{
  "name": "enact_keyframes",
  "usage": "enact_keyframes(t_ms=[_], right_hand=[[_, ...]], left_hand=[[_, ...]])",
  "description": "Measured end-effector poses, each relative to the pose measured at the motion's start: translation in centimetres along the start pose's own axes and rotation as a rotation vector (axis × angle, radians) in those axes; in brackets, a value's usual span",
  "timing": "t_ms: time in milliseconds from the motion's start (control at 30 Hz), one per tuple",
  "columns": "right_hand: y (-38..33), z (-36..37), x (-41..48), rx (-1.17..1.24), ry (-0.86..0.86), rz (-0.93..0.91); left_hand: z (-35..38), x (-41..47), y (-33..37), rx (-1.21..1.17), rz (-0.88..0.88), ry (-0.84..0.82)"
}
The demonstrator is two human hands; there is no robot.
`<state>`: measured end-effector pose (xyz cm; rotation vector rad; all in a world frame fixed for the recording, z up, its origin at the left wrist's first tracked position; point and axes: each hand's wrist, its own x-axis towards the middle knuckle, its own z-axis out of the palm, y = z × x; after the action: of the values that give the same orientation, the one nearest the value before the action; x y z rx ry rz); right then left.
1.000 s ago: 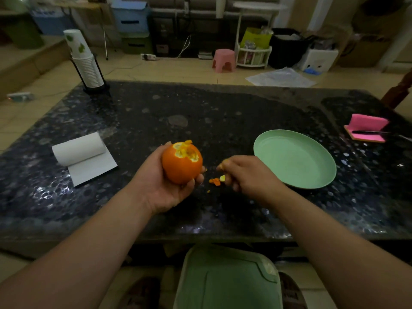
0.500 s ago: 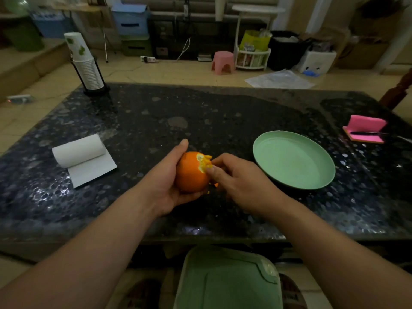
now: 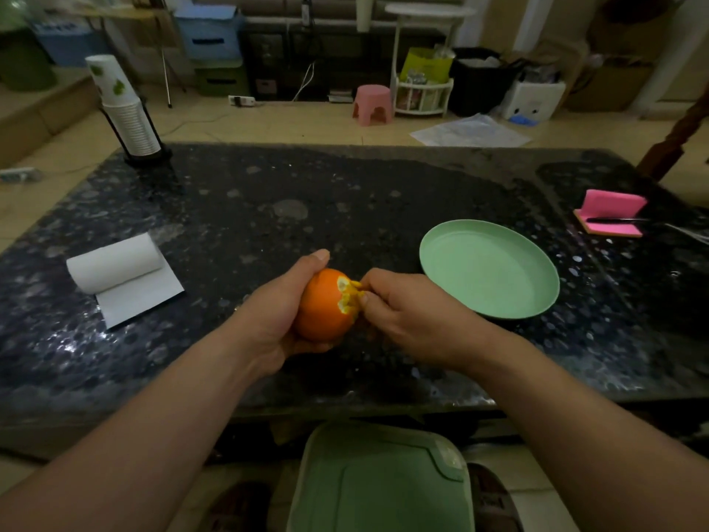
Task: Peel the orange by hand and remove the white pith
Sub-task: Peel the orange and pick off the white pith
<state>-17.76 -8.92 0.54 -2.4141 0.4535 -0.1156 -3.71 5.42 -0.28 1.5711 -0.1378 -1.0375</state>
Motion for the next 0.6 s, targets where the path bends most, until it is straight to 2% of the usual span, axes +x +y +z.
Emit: enact_keyframes(t_ms=[300,467,600], right_hand=[[-0.6,-0.1,0.0,0.043,0.043,0.025],[-0.6,-0.2,0.0,0.104,0.076,0.014],[-0.8,-0.4,-0.1,0.196,-0.005,0.047]], left_hand=[[1.4,-1.2,0.2,0.042,0.077,-0.022],[0.7,-1.2,0.3,0.02,0.06,-0.027],[0.2,-1.3,0.5,-0.004,0.05,-0.016]])
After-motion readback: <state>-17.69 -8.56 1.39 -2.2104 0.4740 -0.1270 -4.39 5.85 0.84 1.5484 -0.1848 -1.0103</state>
